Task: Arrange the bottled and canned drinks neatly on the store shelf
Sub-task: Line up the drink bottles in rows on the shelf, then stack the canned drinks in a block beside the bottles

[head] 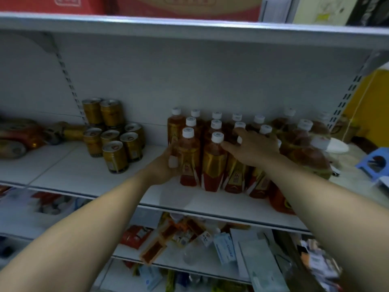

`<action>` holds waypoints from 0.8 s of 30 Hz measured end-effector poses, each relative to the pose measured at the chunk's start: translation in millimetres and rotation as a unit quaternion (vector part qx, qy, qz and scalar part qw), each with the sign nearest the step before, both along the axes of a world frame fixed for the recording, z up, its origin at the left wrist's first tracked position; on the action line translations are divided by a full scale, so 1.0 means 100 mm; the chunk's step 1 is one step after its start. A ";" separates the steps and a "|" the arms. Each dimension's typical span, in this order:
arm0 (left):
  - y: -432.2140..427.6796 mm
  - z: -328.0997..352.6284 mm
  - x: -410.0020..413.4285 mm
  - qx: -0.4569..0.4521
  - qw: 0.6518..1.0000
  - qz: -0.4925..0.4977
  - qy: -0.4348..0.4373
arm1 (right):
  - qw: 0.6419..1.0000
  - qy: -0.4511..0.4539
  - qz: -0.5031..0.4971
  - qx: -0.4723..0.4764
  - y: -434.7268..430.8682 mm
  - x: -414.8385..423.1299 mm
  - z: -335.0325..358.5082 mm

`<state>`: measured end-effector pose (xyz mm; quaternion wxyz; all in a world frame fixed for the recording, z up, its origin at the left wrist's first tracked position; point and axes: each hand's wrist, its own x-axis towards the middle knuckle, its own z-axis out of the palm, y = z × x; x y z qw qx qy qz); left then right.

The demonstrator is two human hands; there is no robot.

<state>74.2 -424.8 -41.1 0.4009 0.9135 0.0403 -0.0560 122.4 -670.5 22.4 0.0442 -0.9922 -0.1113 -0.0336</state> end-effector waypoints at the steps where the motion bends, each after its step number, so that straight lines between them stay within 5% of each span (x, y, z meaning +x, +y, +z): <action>1: 0.13 0.06 -0.04 0.022 1.000 0.014 0.001 | 0.999 0.025 0.003 0.021 0.02 0.02 0.04; 6: 0.78 0.40 -0.32 0.131 0.990 0.040 -0.023 | 0.995 0.021 0.021 0.100 0.43 0.04 0.34; 14: 1.87 0.53 -0.80 0.121 0.989 0.066 -0.046 | 0.988 0.035 0.135 0.071 2.06 -0.16 0.42; 24: 3.48 0.39 -1.09 0.124 0.987 0.101 0.016 | 0.985 0.096 0.110 0.095 3.60 -0.18 0.15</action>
